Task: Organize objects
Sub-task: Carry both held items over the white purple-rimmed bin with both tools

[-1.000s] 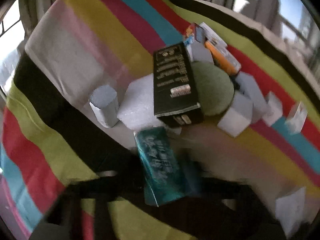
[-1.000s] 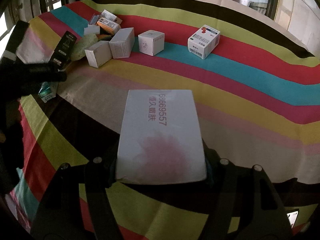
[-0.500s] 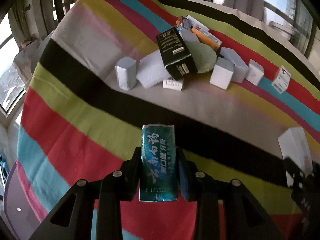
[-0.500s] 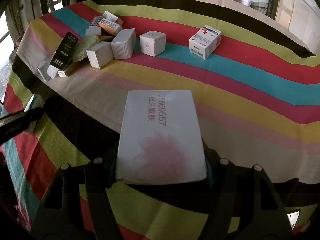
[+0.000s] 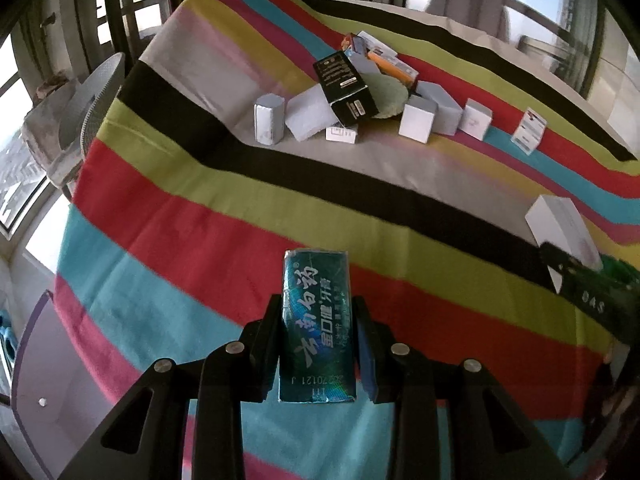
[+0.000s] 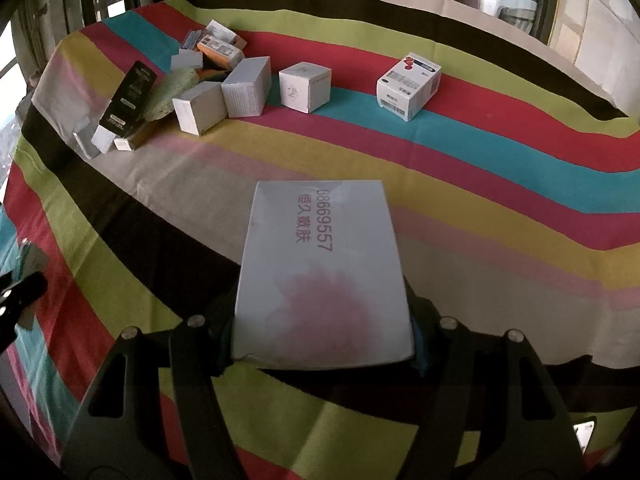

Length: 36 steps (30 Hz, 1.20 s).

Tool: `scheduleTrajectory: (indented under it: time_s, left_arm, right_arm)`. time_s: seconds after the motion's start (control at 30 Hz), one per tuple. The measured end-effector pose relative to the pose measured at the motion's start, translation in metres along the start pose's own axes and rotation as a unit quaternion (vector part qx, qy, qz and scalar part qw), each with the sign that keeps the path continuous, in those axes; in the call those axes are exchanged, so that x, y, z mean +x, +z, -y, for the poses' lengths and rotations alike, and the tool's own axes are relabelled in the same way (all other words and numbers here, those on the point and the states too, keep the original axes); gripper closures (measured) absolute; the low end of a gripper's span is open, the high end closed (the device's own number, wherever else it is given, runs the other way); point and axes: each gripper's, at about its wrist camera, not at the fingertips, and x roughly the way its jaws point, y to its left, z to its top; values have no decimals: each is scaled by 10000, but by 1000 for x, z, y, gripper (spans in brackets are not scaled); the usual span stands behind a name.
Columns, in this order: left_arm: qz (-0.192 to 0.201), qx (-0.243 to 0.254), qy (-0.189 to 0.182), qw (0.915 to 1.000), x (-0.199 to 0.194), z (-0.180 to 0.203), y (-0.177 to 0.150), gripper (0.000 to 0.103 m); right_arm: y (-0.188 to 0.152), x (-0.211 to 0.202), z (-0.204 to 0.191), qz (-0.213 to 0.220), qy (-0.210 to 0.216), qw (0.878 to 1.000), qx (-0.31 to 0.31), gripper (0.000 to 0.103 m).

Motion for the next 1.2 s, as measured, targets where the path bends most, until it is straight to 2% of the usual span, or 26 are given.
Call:
scheduleTrajectory:
  time_s: [0.17, 0.4, 0.73, 1.0, 1.2]
  left_arm:
    - [21, 69, 1, 10000, -16, -9, -15, 69]
    - [29, -18, -32, 10000, -25, -22, -30, 69]
    - [113, -77, -9, 9999, -36, -42, -48, 69]
    - [207, -224, 93, 9995, -55, -76, -67, 69]
    - [244, -430, 210, 9986, -64, -108, -82, 69]
  right_arm:
    - [-12, -28, -4, 108, 200, 9996, 158, 34]
    - [-26, -62, -34, 176, 325, 9993, -70, 34]
    - [-42, -90, -71, 212, 556, 9976, -359, 34]
    - [-50, -111, -109, 345, 758, 9940, -714, 34]
    - [-55, -133, -154, 482, 897, 9885, -1115, 34]
